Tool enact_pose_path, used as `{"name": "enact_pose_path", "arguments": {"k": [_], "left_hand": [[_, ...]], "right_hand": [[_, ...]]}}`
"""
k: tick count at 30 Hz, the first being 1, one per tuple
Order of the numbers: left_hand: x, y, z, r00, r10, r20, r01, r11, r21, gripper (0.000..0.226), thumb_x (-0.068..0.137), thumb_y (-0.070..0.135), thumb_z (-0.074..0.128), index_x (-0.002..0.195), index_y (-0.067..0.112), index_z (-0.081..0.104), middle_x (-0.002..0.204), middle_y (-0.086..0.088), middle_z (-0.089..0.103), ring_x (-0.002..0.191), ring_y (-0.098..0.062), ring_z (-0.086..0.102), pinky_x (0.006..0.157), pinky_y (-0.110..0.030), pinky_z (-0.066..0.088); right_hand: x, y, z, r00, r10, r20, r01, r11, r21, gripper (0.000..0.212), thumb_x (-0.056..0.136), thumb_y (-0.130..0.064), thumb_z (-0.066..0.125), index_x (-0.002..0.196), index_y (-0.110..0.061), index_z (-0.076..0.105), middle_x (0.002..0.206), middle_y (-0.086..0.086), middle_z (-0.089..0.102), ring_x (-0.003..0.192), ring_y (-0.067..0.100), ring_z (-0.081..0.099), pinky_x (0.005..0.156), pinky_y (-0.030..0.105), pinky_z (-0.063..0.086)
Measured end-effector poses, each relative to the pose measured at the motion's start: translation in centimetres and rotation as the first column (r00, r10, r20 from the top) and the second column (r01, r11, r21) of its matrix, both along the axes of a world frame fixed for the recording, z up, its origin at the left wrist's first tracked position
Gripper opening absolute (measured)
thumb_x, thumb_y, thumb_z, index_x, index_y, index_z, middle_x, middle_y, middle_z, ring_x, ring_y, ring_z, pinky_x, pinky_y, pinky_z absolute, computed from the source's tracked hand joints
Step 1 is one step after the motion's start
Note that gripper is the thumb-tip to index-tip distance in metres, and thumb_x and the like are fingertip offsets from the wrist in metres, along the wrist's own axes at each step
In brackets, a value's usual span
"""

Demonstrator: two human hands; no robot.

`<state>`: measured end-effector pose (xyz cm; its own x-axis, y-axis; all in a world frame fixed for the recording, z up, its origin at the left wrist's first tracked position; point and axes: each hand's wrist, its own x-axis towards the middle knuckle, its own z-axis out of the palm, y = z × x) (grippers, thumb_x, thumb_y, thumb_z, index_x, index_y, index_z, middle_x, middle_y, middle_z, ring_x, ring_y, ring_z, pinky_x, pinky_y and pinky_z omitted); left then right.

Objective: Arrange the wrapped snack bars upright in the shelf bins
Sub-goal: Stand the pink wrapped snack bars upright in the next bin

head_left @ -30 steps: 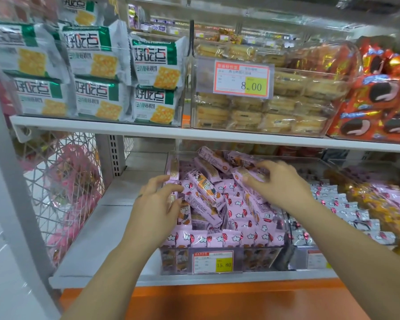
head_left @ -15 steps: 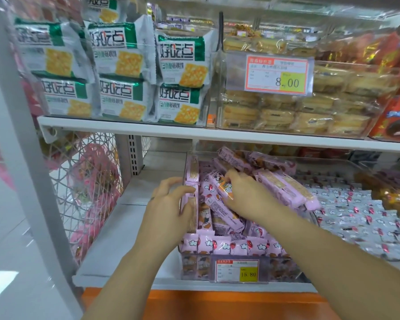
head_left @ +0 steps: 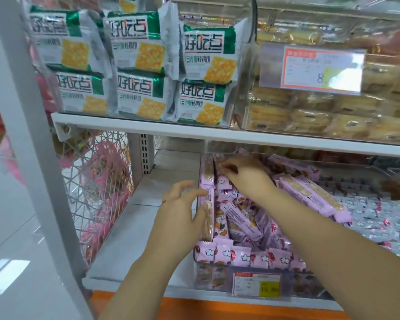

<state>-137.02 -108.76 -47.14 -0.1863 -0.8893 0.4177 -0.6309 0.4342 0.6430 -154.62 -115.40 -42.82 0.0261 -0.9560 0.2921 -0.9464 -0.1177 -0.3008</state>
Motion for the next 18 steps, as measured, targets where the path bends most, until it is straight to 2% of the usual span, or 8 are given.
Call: {"name": "enact_pose_path", "arguments": {"k": [1, 3, 5, 7, 9, 11, 13, 18], "left_hand": [[0.0, 0.0, -0.1, 1.0, -0.009, 0.002, 0.009, 1.0, 0.006, 0.026, 0.093, 0.029, 0.053, 0.118, 0.029, 0.061, 0.136, 0.012, 0.038, 0.125, -0.011, 0.039, 0.095, -0.021, 0.032], [0.1, -0.1, -0.2, 1.0, -0.02, 0.004, 0.02, 1.0, 0.012, 0.027, 0.093, 0.03, 0.053, 0.119, 0.029, 0.06, 0.136, 0.012, 0.039, 0.123, -0.011, 0.042, 0.093, -0.018, 0.031], [0.0, -0.3, -0.3, 1.0, -0.022, 0.0, 0.022, 1.0, 0.016, 0.027, 0.093, 0.029, 0.053, 0.119, 0.029, 0.06, 0.135, 0.012, 0.039, 0.122, -0.011, 0.043, 0.093, -0.017, 0.031], [0.0, -0.3, -0.4, 1.0, -0.024, -0.001, 0.024, 1.0, 0.013, 0.027, 0.093, 0.028, 0.053, 0.119, 0.028, 0.06, 0.135, 0.011, 0.04, 0.122, -0.011, 0.043, 0.094, -0.018, 0.03], [-0.1, -0.2, -0.3, 1.0, -0.024, 0.006, 0.023, 1.0, 0.008, 0.026, 0.093, 0.029, 0.053, 0.119, 0.028, 0.06, 0.135, 0.011, 0.04, 0.123, -0.011, 0.043, 0.094, -0.017, 0.03], [0.0, -0.1, -0.2, 1.0, -0.022, 0.018, 0.022, 1.0, 0.003, 0.026, 0.093, 0.03, 0.053, 0.119, 0.028, 0.06, 0.134, 0.011, 0.04, 0.122, -0.01, 0.043, 0.093, -0.016, 0.029], [0.1, 0.0, -0.2, 0.999, -0.022, 0.027, 0.022, 1.0, 0.002, 0.027, 0.093, 0.03, 0.053, 0.119, 0.027, 0.06, 0.134, 0.012, 0.041, 0.123, -0.01, 0.043, 0.092, -0.016, 0.029], [0.0, 0.0, 0.0, 0.999, -0.021, 0.032, 0.021, 1.0, 0.011, 0.027, 0.093, 0.028, 0.053, 0.119, 0.026, 0.06, 0.135, 0.01, 0.041, 0.123, -0.011, 0.042, 0.094, -0.016, 0.029]], "right_hand": [[-0.2, 0.8, 0.3, 0.999, 0.016, 0.052, -0.014, 0.999, -0.031, 0.023, 0.094, -0.018, 0.052, 0.111, -0.015, 0.067, 0.105, 0.002, 0.067, 0.09, 0.02, 0.062, 0.074, 0.019, 0.045], [-0.9, 2.6, 0.8, 0.992, 0.052, 0.116, -0.047, 0.998, -0.042, 0.023, 0.09, -0.017, 0.059, 0.111, -0.014, 0.067, 0.101, -0.004, 0.065, 0.086, 0.01, 0.057, 0.069, 0.008, 0.038], [-1.3, 4.2, 1.0, 0.987, 0.097, 0.126, -0.109, 0.989, 0.095, 0.02, 0.084, -0.019, 0.067, 0.103, -0.014, 0.069, 0.096, -0.003, 0.067, 0.082, 0.006, 0.057, 0.076, 0.013, 0.043], [-1.0, 5.1, 0.4, 0.993, 0.117, 0.01, -0.116, 0.961, 0.252, 0.026, 0.08, -0.024, 0.071, 0.104, -0.015, 0.065, 0.095, -0.001, 0.066, 0.085, 0.009, 0.059, 0.083, 0.025, 0.05], [-0.6, 5.3, -0.7, 0.992, 0.098, -0.084, -0.071, 0.958, 0.277, 0.036, 0.08, -0.028, 0.072, 0.109, -0.013, 0.057, 0.097, 0.005, 0.065, 0.089, 0.018, 0.06, 0.082, 0.034, 0.052], [-0.4, 5.0, -1.4, 0.995, 0.05, -0.089, -0.029, 0.975, 0.22, 0.041, 0.081, -0.026, 0.071, 0.113, -0.012, 0.051, 0.096, 0.009, 0.065, 0.087, 0.023, 0.061, 0.078, 0.038, 0.053], [-0.3, 4.7, -1.9, 0.999, 0.03, -0.042, -0.021, 0.979, 0.202, 0.046, 0.081, -0.024, 0.073, 0.117, -0.012, 0.048, 0.096, 0.01, 0.064, 0.085, 0.024, 0.061, 0.076, 0.039, 0.053], [-1.1, 5.3, -0.3, 0.997, 0.048, 0.055, -0.061, 0.963, 0.264, 0.047, 0.079, -0.019, 0.072, 0.121, -0.014, 0.052, 0.093, 0.011, 0.065, 0.076, 0.021, 0.062, 0.067, 0.028, 0.051]]}}
